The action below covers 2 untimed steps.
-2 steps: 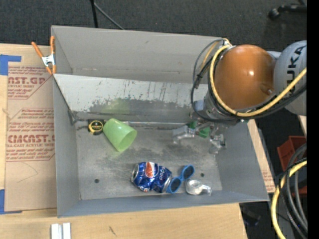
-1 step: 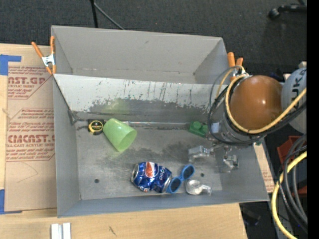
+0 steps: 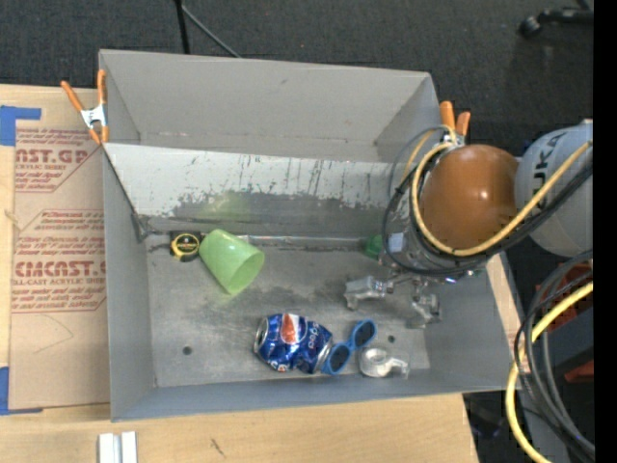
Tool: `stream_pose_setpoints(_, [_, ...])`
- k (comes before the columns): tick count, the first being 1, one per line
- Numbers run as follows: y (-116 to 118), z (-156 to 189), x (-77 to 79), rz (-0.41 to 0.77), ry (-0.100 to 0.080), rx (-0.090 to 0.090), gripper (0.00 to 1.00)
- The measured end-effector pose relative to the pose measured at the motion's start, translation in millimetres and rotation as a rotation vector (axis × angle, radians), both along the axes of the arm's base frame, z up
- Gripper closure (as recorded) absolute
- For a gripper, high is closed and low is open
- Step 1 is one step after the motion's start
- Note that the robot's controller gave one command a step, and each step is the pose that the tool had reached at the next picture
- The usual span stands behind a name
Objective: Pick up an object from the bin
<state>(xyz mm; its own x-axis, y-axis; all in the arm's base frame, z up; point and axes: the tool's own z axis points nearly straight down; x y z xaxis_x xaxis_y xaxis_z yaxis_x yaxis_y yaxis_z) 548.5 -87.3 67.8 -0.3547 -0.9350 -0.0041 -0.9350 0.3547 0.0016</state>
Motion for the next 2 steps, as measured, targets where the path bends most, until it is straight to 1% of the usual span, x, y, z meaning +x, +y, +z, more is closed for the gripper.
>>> stream_pose_setpoints(1, [77.3, 1.7, -7.2, -0.067, 0.001, 0.002, 0.00])
stream_pose_setpoints(2, [115.3, 1.7, -4.5, -0.113, -0.001, -0.001, 0.00])
